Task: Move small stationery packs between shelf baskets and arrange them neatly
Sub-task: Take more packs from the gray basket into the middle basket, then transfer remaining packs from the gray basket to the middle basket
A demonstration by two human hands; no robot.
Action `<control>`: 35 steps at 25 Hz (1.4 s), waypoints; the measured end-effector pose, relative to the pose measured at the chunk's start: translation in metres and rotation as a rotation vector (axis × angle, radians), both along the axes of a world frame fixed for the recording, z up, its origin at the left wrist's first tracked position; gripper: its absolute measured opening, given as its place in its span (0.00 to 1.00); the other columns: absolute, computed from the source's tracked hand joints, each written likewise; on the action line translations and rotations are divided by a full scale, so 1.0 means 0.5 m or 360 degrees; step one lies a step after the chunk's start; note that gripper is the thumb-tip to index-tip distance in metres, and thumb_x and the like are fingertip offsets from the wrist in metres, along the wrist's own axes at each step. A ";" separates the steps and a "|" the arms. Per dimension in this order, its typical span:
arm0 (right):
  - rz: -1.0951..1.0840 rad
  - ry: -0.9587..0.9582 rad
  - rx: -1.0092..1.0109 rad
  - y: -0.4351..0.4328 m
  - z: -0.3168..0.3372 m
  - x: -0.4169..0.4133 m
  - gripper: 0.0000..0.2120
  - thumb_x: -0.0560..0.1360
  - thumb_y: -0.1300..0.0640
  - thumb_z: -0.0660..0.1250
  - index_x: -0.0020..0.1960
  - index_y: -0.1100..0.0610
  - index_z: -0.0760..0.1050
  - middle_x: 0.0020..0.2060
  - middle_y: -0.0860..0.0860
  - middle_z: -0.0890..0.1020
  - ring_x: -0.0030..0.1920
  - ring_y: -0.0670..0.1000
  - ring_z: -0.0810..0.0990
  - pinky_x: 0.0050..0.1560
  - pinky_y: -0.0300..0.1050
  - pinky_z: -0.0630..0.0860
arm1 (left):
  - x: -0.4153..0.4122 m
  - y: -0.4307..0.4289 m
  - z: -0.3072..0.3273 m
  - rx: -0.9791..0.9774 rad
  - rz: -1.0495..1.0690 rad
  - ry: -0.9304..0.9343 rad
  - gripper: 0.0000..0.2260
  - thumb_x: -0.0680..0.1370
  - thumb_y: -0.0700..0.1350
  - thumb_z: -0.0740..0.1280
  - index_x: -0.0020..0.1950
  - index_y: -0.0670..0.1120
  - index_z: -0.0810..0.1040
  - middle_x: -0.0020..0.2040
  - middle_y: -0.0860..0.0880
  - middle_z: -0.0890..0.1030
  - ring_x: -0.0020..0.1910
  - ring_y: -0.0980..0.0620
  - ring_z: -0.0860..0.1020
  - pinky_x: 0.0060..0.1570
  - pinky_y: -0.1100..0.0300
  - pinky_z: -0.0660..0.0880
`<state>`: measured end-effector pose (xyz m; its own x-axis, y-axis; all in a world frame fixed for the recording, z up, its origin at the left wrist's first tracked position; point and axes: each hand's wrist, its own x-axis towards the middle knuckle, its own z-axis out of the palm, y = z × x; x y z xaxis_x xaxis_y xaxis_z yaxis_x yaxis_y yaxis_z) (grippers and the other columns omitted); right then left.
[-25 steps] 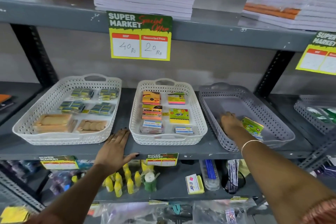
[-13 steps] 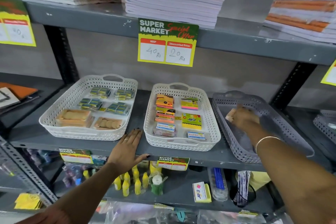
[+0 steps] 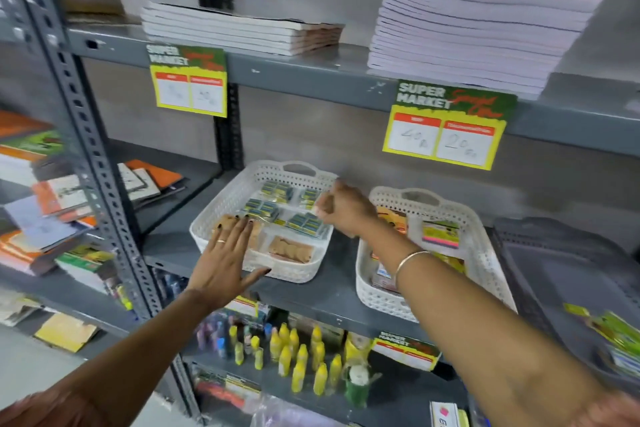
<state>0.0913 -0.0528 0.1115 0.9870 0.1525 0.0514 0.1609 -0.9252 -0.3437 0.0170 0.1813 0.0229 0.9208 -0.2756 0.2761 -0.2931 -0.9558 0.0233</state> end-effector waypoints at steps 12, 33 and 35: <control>0.0287 0.0194 -0.0400 0.160 -0.103 -0.011 0.13 0.72 0.48 0.70 0.40 0.52 0.67 0.58 0.60 0.77 0.59 0.60 0.77 0.50 0.49 0.74 | 0.026 0.035 -0.039 0.0120 0.0049 -0.0088 0.45 0.70 0.72 0.42 0.74 0.39 0.44 0.75 0.44 0.48 0.74 0.47 0.46 0.70 0.52 0.39; -0.0581 -0.0334 -0.0267 -0.216 -0.015 -0.063 0.19 0.78 0.58 0.60 0.67 0.59 0.70 0.64 0.58 0.74 0.68 0.57 0.70 0.61 0.52 0.73 | -0.041 -0.245 -0.069 -0.0145 -0.0673 -0.0121 0.40 0.75 0.67 0.50 0.74 0.38 0.48 0.72 0.38 0.57 0.73 0.45 0.51 0.70 0.54 0.48; -0.0793 -0.0332 -0.0353 -0.317 -0.019 -0.089 0.18 0.78 0.60 0.60 0.67 0.60 0.70 0.64 0.58 0.74 0.68 0.58 0.70 0.61 0.53 0.73 | -0.047 -0.275 -0.090 -0.0169 -0.0703 -0.0036 0.41 0.74 0.69 0.50 0.74 0.39 0.46 0.72 0.38 0.57 0.72 0.45 0.53 0.70 0.56 0.47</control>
